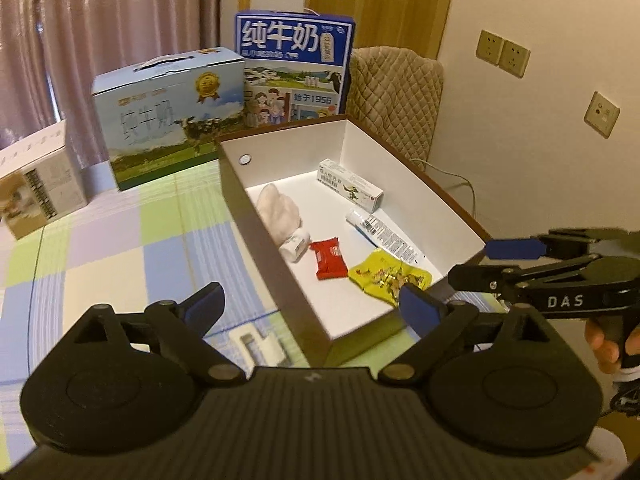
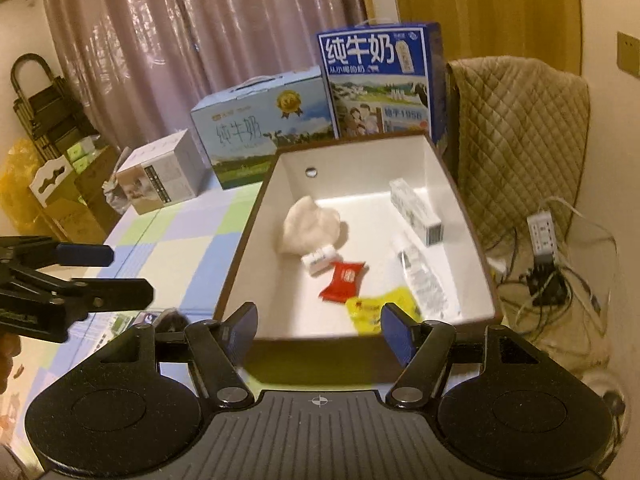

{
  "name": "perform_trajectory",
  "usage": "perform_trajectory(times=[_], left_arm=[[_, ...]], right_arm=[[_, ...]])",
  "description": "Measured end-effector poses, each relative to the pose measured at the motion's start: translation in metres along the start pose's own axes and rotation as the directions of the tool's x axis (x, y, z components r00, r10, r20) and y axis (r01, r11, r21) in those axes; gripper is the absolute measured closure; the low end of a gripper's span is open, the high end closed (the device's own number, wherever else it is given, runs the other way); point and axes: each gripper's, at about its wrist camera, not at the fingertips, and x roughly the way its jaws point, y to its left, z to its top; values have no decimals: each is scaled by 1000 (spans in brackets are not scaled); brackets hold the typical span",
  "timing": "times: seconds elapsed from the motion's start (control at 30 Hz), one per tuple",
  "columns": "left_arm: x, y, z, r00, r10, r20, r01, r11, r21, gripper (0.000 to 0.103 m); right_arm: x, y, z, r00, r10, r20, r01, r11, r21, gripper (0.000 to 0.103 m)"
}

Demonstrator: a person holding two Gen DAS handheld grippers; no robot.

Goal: Organize objects
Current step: 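Lift both tools out of the box and move back over the table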

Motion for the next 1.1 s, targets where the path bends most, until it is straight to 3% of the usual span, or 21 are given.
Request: perform_trajectory(times=[0.3, 0.6, 0.9, 1.1], left_arm=[[-37, 26, -38, 998, 53, 15, -51, 996, -80, 6], [-59, 67, -62, 993, 116, 23, -111, 979, -171, 3], [-62, 103, -80, 985, 172, 17, -164, 959, -231, 1], [-53, 122, -100, 975, 221, 12, -210, 940, -269, 1]], right_arm=[[-8, 49, -21, 999, 42, 6, -42, 999, -7, 38], [15, 95, -29, 994, 103, -29, -103, 995, 1, 38], [38, 119, -39, 992, 114, -52, -115, 993, -19, 38], [59, 127, -63, 993, 114, -39, -115, 993, -30, 38]])
